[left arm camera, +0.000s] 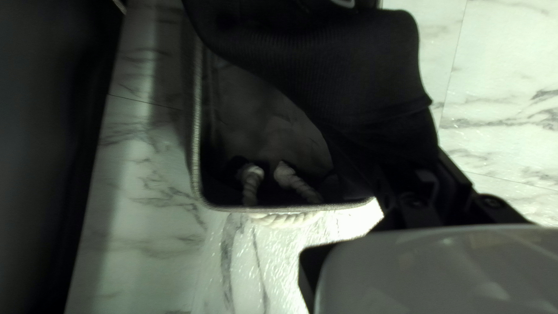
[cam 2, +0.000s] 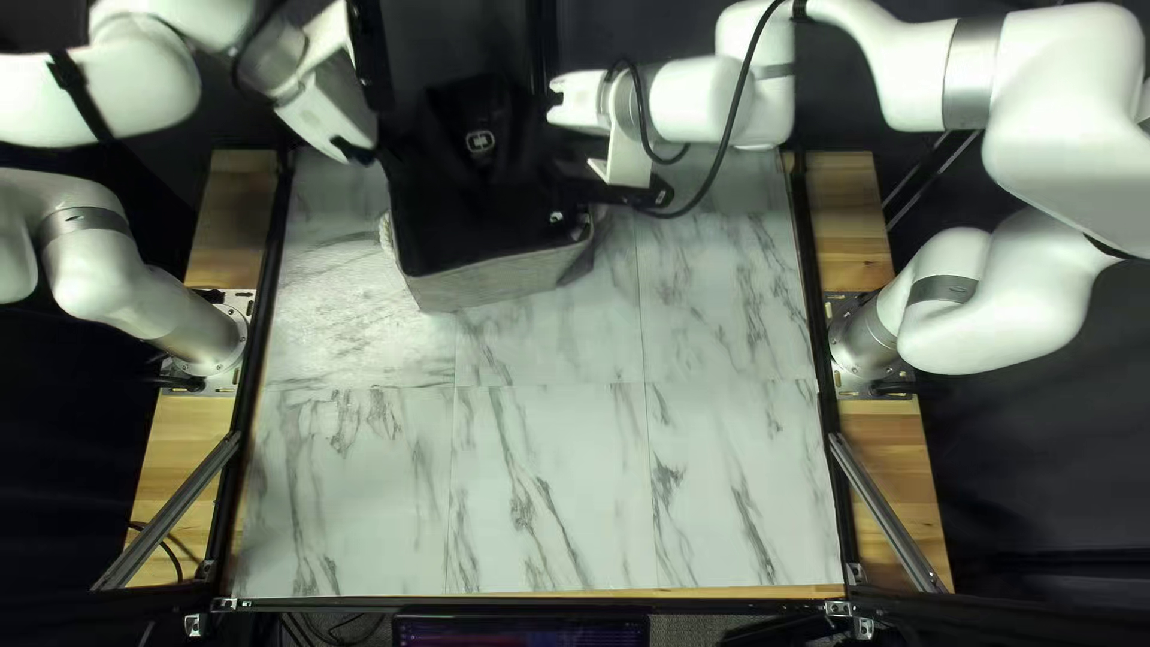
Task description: Pick up a folded sweatshirt and place it into a fabric basket
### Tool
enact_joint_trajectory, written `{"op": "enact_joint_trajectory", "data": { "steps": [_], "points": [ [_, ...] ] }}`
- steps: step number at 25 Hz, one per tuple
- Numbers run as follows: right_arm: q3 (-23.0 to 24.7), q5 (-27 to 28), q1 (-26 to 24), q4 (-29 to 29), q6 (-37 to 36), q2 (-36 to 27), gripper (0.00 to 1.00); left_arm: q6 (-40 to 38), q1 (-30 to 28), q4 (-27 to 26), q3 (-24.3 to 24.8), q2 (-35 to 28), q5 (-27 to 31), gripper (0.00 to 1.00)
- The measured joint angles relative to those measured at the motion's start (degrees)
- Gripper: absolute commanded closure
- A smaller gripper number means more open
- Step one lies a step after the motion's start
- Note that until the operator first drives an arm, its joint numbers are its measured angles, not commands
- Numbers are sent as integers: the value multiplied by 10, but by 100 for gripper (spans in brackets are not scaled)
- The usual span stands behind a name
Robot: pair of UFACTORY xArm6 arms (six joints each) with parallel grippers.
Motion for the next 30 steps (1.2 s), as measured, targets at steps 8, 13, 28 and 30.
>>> {"op": "enact_joint_trajectory", "data": {
  "steps": [8, 13, 28, 30],
  "points": [
    [18, -11, 8, -35, 49, 5, 100, -30, -31, 3, 25, -4, -18, 99],
    [19, -29, 6, -89, 109, 34, 100, -34, -46, -3, 51, 10, -50, 98],
    [6, -110, -51, -122, 136, 121, 100, 55, -14, -80, 103, 80, -116, 99],
    [-3, -115, -53, -114, 130, 138, 100, 67, -8, -88, 102, 92, -120, 99]
  ]
}}
